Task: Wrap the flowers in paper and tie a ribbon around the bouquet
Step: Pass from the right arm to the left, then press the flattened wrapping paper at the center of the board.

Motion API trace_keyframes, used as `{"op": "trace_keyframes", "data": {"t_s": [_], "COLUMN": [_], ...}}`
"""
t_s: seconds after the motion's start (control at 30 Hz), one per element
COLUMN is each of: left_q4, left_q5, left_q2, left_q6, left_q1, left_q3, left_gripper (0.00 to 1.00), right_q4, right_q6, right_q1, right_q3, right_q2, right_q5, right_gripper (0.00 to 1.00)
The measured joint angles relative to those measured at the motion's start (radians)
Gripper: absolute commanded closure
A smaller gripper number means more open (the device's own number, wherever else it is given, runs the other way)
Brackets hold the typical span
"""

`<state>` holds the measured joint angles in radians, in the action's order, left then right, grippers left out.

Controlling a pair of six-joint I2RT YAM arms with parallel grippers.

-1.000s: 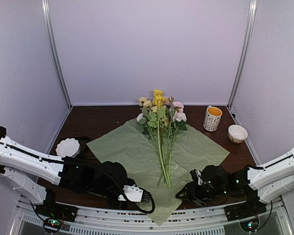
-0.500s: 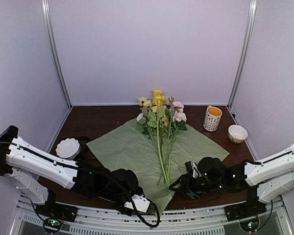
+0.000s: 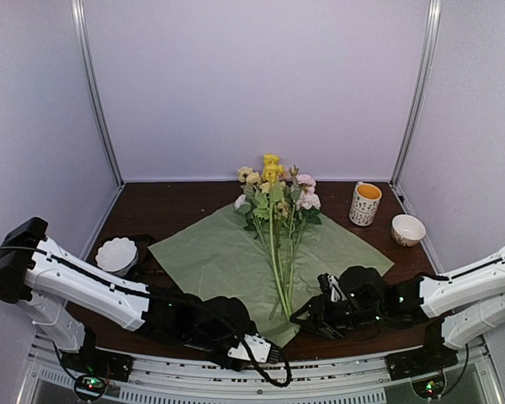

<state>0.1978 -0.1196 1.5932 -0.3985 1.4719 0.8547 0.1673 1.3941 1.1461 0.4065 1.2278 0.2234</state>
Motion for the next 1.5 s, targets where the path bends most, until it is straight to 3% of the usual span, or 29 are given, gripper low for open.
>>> {"op": "trace_keyframes", "data": {"t_s": [0.1, 0.17, 0.33, 0.4, 0.57, 0.7, 0.9, 1.0, 1.13, 1.33, 1.5], "left_q4": [-0.018, -0.024, -0.055, -0.069, -0.092, -0.091, -0.055, -0.024, 0.013, 0.068, 0.112], "left_q5": [-0.001, -0.010, -0.058, -0.077, -0.105, -0.104, -0.088, -0.077, -0.055, -0.008, 0.062], "left_q2": [0.010, 0.019, 0.028, 0.028, 0.023, 0.023, 0.023, 0.023, 0.025, 0.031, 0.031], "left_q6": [0.018, 0.032, 0.076, 0.097, 0.113, 0.113, 0.101, 0.089, 0.064, 0.026, 0.003], "left_q1": [0.000, 0.000, 0.000, 0.000, 0.000, 0.000, -0.006, -0.007, -0.009, -0.027, -0.068], "left_q3": [0.008, 0.015, 0.023, 0.023, 0.023, 0.024, 0.053, 0.082, 0.116, 0.150, 0.163], "left_gripper": [0.38, 0.45, 0.89, 1.00, 1.00, 1.00, 1.00, 1.00, 1.00, 1.00, 1.00], "right_q4": [0.001, 0.000, -0.009, -0.028, -0.135, -0.321, -0.765, -0.893, -0.879, -0.774, -0.708], "right_q6": [0.000, -0.002, -0.004, -0.010, -0.053, -0.117, -0.315, -0.406, -0.518, -0.653, -0.685], "right_q1": [-0.003, -0.007, -0.014, -0.014, -0.015, -0.021, -0.047, -0.057, -0.116, -0.169, -0.169], "right_q3": [-0.001, 0.000, -0.003, -0.005, -0.005, 0.022, 0.292, 0.417, 0.428, 0.405, 0.333], "right_q2": [-0.005, -0.006, -0.020, -0.038, -0.101, -0.193, -0.244, -0.220, -0.112, 0.209, 0.270], "right_q5": [-0.002, -0.002, -0.003, -0.003, -0.003, -0.002, -0.048, -0.092, -0.048, 0.057, 0.118], "right_gripper": [0.56, 0.56, 0.56, 0.55, 0.55, 0.54, 0.52, 0.53, 0.62, 0.76, 0.77]}}
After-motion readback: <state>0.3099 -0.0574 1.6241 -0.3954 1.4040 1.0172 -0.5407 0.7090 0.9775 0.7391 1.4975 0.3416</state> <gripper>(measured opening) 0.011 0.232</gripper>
